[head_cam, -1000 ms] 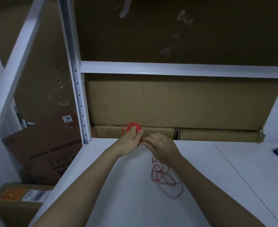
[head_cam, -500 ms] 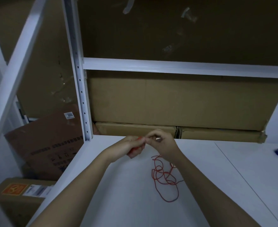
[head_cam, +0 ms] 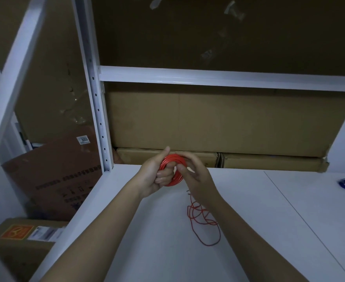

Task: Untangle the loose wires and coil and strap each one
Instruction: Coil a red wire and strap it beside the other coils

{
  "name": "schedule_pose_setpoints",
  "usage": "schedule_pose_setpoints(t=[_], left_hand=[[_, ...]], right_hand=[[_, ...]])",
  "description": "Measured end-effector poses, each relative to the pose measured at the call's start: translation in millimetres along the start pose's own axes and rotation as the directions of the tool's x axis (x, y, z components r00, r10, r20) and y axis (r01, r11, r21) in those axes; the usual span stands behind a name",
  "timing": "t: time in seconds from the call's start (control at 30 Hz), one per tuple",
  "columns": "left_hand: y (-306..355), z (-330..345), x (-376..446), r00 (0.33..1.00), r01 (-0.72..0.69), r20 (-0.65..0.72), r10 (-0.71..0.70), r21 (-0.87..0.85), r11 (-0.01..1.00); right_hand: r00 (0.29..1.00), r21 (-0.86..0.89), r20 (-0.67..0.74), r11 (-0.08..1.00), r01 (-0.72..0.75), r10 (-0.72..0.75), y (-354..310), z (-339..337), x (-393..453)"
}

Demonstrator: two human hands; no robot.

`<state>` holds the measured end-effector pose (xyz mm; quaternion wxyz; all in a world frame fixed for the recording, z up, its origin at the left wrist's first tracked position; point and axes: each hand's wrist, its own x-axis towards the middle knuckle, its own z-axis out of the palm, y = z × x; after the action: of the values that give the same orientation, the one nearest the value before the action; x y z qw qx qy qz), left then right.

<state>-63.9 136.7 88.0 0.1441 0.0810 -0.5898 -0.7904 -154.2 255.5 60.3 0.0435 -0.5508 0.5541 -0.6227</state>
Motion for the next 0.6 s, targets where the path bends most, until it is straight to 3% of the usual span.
schedule_pose_setpoints(t=[0.13, 0.2, 0.3, 0.47, 0.6], left_hand=[[-1, 1, 1, 0.999, 0.054, -0.010, -0.053, 0.018, 0.998], [-5, 1, 4, 0.993, 0.033, -0.119, -0.007, 0.225, 0.974], [-10, -3, 7, 0.953, -0.008, -0.248, 0.175, 0.556, 0.831], [-21, -14, -4, 0.987, 0.038, -0.149, 0.059, 0.573, 0.819], [-40, -11, -11, 0.958, -0.070, -0.122, 0.260, 0.779, 0.623]], right_hand=[[0.994, -0.111, -0.107, 0.993, -0.036, 0.024, 1, 6, -2], [0.983, -0.123, -0.176, 0.989, -0.080, 0.058, 4, 9, -4], [0.960, -0.146, -0.260, 0.978, -0.148, 0.106, 11, 15, -7], [0.951, -0.257, -0.300, 0.953, -0.158, 0.076, 17, 19, -13], [0.926, -0.164, -0.344, 0.962, -0.221, 0.154, 15, 24, -18]])
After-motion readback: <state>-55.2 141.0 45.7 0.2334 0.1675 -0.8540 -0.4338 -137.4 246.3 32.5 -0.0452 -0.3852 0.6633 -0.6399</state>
